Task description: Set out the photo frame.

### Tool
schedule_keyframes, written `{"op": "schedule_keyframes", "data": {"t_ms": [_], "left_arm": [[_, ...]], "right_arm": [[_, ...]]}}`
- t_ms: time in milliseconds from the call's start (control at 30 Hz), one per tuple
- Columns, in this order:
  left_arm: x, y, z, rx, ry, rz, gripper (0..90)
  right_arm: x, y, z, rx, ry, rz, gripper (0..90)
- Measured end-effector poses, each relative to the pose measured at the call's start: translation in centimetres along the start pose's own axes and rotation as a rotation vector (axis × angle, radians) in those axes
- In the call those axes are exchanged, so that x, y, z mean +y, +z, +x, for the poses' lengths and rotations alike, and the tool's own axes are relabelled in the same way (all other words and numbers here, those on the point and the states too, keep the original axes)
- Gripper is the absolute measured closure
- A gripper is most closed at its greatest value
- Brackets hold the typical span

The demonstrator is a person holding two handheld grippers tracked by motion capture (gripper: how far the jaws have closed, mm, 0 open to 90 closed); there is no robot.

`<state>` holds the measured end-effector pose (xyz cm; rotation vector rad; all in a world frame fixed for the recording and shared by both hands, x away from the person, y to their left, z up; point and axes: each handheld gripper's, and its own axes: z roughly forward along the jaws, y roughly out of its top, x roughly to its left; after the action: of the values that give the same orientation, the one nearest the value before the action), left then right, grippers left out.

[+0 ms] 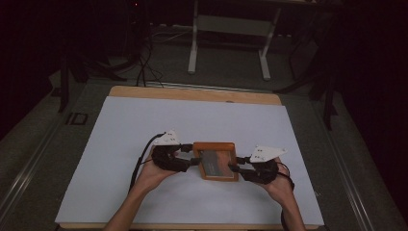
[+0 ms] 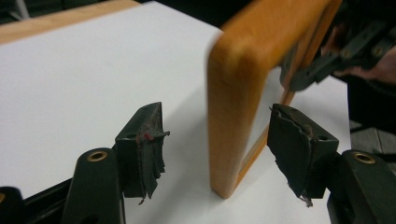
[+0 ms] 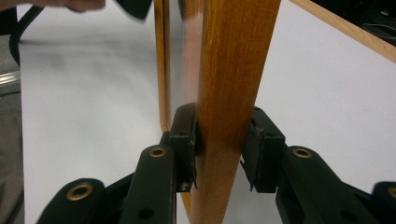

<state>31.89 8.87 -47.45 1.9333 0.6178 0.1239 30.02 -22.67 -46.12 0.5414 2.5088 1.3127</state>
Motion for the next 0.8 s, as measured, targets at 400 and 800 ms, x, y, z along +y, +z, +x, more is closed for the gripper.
{"op": "schedule_keyframes", "data": {"t_ms": [400, 800], "left_arm": [[-0.8, 3.4, -1.1, -0.007, 0.048, 0.106, 49.3], [-0.9, 4.3, -2.0, -0.017, 0.139, 0.141, 58.0]], "right_arm": [[-0.6, -0.3, -0.1, -0.002, 0.001, 0.011, 67.6], [-1.1, -0.6, -0.3, 0.030, -0.014, 0.032, 67.7]]}}
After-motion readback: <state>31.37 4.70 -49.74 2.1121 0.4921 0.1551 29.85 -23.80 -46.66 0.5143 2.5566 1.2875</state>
